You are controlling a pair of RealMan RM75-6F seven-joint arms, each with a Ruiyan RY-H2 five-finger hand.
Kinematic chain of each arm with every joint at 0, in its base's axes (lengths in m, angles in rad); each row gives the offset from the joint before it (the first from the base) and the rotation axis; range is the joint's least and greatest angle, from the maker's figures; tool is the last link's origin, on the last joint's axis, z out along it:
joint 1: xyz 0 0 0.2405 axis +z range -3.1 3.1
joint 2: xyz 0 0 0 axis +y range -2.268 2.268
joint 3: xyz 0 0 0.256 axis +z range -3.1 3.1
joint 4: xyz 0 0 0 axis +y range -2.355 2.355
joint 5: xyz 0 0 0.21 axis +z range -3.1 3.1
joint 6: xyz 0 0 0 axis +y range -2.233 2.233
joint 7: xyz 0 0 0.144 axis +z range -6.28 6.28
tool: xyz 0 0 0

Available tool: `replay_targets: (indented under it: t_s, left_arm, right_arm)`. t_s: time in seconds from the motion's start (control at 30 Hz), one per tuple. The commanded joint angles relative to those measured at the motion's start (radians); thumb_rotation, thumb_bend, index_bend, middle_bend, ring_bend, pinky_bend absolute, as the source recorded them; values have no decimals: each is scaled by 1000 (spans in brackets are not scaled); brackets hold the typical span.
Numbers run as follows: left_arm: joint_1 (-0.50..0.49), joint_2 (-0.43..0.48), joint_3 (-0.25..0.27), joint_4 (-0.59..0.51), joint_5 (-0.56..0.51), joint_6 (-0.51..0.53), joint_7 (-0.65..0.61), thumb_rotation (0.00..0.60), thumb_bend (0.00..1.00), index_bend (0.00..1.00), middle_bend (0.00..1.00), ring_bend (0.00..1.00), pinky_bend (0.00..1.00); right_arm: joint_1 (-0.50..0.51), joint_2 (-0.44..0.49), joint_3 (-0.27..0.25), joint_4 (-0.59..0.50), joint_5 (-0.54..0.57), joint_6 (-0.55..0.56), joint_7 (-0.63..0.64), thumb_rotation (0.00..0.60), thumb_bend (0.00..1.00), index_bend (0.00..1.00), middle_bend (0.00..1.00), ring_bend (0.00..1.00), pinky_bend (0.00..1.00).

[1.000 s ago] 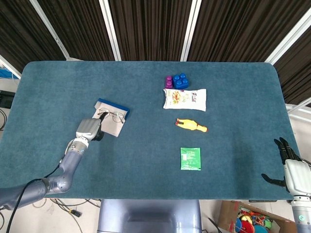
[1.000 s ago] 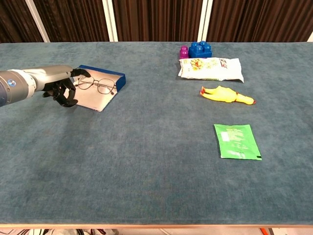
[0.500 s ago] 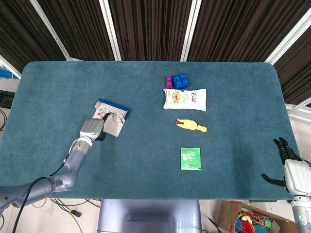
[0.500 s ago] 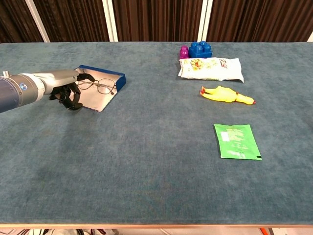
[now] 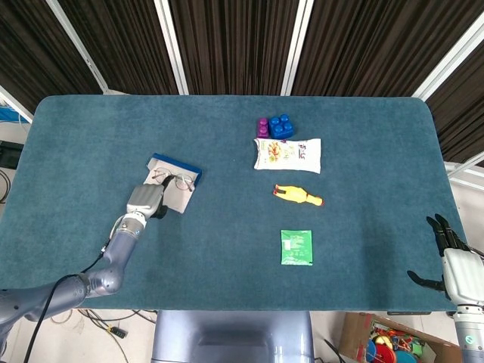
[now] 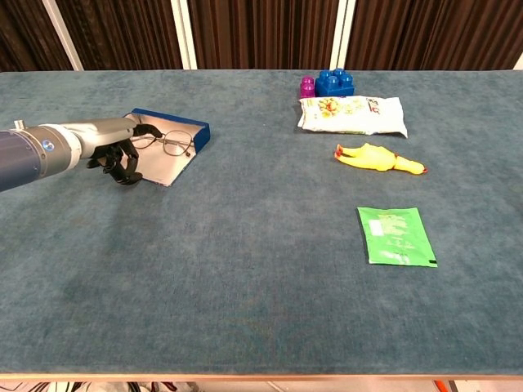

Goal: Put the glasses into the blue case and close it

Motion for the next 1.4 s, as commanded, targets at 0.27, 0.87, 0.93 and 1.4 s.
replay_targets:
  t_s: [0.27, 0.87, 0.93, 1.4]
  left_arm:
    - [-42, -40, -9, 51, -70, -26, 59, 600, 428, 18, 646, 728, 825]
    - [-90, -104, -33, 125, -97, -8, 110, 600, 428, 13, 652, 727, 825]
    - [-92, -105, -35, 124, -94, 0, 114, 600, 428, 13, 652, 728, 825]
    - [-72, -38, -9, 17, -121, 53, 191, 600, 428, 98, 652, 728, 830]
  right_arm:
    - [-1, 10, -3, -15, 10, -12, 5, 600, 155, 53, 8, 165, 291]
    - [0, 14, -2, -19, 15, -19, 12, 600, 158, 53, 8, 165, 291]
    - [0, 14, -2, -18, 15, -19, 12, 600, 158, 53, 8, 165, 291]
    - [1, 13, -2, -21, 19, -22, 7, 600, 160, 53, 8, 165, 291]
